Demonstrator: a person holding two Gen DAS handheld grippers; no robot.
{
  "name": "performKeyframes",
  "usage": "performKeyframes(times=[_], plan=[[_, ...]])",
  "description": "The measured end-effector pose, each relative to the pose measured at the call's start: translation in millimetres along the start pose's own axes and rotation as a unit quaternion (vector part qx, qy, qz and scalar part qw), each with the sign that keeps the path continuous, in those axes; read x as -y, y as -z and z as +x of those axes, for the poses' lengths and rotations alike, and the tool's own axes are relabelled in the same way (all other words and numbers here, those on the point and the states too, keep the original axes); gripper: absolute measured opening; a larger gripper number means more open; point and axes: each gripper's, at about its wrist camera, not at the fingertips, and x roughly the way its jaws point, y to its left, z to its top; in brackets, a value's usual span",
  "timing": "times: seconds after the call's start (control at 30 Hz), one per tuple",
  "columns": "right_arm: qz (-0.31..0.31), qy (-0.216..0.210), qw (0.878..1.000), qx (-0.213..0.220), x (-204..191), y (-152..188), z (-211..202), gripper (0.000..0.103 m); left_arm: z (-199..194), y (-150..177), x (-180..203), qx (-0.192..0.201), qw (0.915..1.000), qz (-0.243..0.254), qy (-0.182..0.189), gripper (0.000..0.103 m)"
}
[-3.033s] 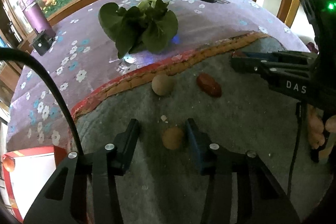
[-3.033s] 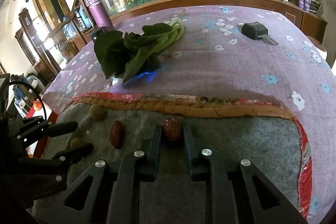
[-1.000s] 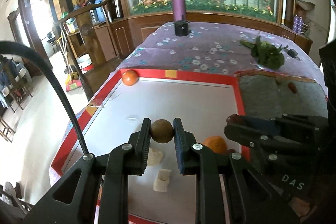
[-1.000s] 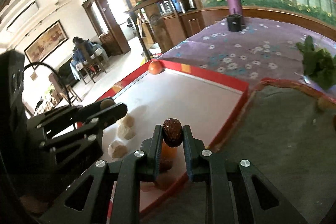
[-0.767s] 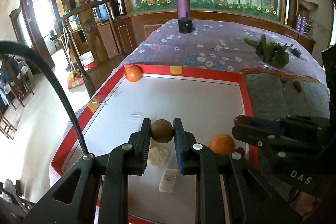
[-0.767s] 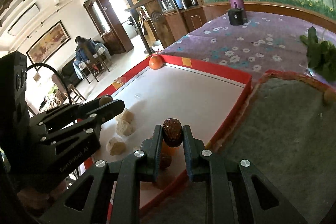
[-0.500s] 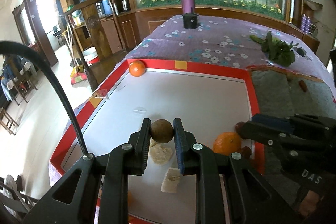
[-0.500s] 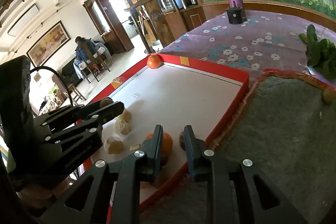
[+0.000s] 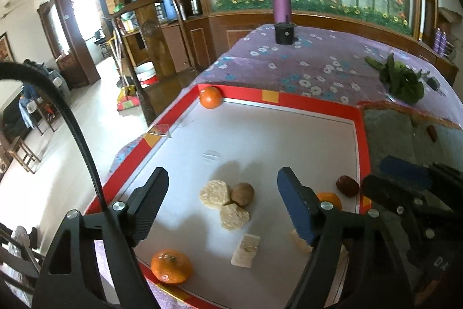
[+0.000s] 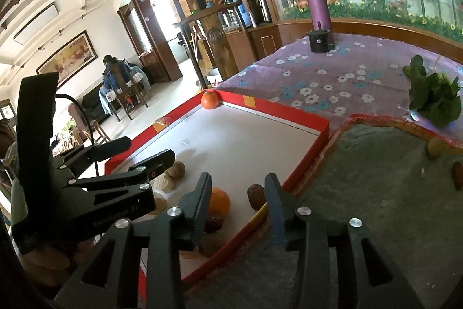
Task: Organize fruits
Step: 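Open both grippers to drop the fruit and date into the tray, then move both open grippers back over the last fruits on the grey mat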
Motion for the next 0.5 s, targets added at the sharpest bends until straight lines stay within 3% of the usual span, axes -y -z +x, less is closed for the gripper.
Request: performKeyframes(times=[0.5], plan=[[-0.004,0.006,1.000,0.029,-5,2,-30,0.056,-27,-4,3,0.015,0.9997,-0.005,-0.021,0.082]])
